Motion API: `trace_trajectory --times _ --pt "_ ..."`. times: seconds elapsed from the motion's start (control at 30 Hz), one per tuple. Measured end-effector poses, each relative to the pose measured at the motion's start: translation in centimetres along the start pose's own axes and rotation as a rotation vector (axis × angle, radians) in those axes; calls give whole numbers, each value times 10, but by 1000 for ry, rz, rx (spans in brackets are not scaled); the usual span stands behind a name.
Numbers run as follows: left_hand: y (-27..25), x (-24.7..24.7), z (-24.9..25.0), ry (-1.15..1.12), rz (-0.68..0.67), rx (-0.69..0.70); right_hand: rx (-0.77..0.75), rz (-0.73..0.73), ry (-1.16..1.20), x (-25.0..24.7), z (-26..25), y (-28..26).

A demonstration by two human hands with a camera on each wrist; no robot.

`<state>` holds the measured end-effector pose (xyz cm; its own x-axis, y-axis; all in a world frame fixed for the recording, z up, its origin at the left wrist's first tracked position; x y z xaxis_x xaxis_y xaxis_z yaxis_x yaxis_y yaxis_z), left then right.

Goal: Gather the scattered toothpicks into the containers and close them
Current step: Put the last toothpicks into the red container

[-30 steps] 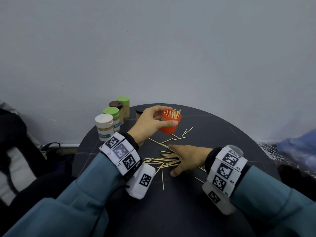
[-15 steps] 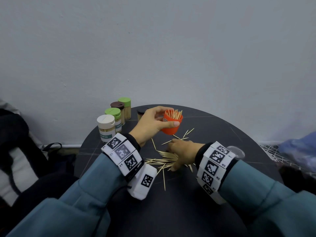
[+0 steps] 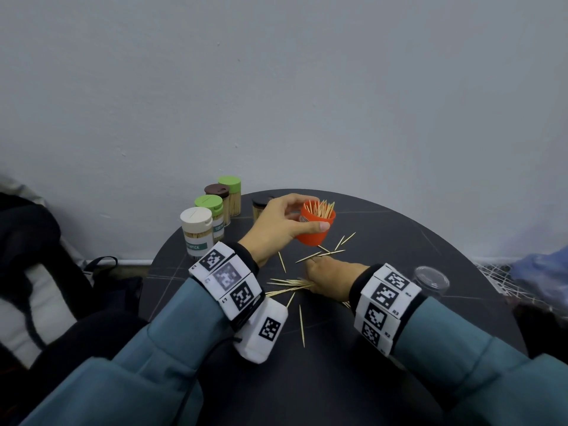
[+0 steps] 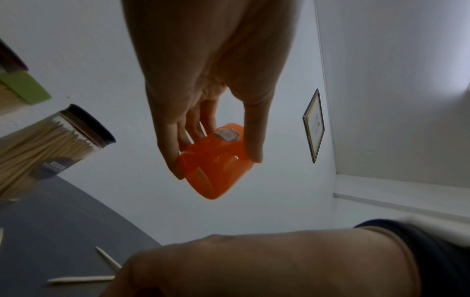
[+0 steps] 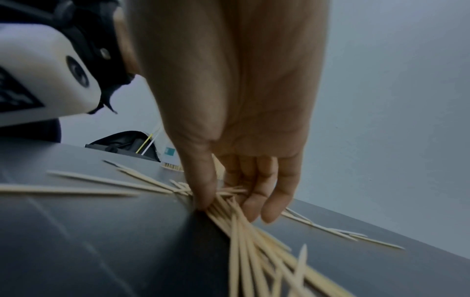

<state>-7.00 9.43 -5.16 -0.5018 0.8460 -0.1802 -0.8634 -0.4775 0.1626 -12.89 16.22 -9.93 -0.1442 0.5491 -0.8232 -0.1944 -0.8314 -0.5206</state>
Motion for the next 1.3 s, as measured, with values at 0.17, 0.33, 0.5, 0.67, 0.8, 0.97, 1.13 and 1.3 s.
trace_trajectory --times 0.17,0.33,0.5,0.67,0.8,0.97,1.13,1.3 --pt "-1 0 1 15 -10 2 10 -33 -55 3 -3 -1" --pt "0 0 1 12 -11 1 41 -76 -38 6 -3 -2" --pt "0 -1 1 7 -9 7 72 -38 -19 5 2 -4" --pt "-1 -2 2 7 -9 17 127 20 118 2 13 -10" --pt "-1 -2 2 4 -6 21 150 60 307 4 27 -4" --pt "0 -2 0 -9 13 25 146 136 552 5 47 -5" --pt "-1 -2 2 9 8 38 -6 399 993 -1 77 -15" --pt "-2 3 3 3 -25 20 -275 863 1482 -49 89 -50"
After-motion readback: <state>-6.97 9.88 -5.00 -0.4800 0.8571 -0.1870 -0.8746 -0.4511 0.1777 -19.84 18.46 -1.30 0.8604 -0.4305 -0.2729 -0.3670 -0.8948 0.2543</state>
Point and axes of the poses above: each hand's wrist, its own y-axis towards the middle knuckle, its own x-axis out of the palm, z = x × y, the point moved 5 cm from there along y, towards the middle knuckle, and after that the axes turned 11 degrees about -z, right-handed, at the moved point
